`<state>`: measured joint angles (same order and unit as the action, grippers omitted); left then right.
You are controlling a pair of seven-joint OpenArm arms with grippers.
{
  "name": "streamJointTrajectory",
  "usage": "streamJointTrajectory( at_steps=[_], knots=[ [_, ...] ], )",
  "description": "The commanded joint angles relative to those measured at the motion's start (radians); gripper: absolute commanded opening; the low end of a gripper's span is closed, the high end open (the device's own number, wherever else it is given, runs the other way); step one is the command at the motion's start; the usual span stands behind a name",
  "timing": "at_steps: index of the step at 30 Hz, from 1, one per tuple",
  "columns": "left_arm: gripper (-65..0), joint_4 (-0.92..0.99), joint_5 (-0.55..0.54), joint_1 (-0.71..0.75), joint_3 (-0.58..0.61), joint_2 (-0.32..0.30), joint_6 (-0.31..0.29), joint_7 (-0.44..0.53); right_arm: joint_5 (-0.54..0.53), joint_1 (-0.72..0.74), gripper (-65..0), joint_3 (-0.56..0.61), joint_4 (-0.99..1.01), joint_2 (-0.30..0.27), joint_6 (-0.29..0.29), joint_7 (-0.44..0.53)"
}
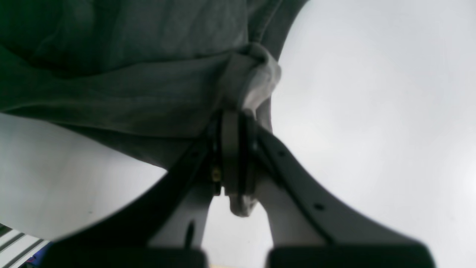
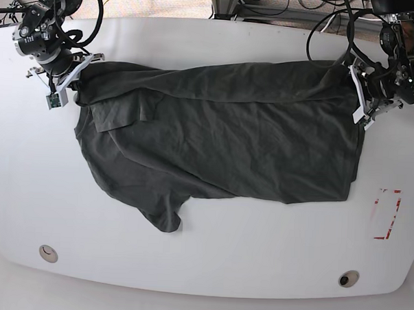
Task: Fold the T-shirt properly
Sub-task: 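Hold the shirt edge with both grippers, adjusting the left gripper's grip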
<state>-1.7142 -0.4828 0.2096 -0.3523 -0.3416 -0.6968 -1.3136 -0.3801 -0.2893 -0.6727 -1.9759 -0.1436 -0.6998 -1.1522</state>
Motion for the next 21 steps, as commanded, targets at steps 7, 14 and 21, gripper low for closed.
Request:
streamJointTrajectory(
  at_steps=[7,14,21],
  knots=[
    [-33.1,0.046,-0.003,-0.022,-0.001,-0.017,-0.001,0.013,-0.01,0.005,-65.0,-0.003,-0.018,-0.012,0.002,0.019],
    [-36.3,0.055,-0.004,-0.039,-0.001,-0.017,-0.001,0.01,-0.01,0.005,-65.0,-0.003,-0.018,-0.012,0.002,0.019],
    [-58.6,0.053,-0.004,-0.039,-0.001,-0.017,-0.001,0.01,-0.01,0.005,-65.0,-0.003,-0.018,-0.012,0.002,0.019]
  ],
)
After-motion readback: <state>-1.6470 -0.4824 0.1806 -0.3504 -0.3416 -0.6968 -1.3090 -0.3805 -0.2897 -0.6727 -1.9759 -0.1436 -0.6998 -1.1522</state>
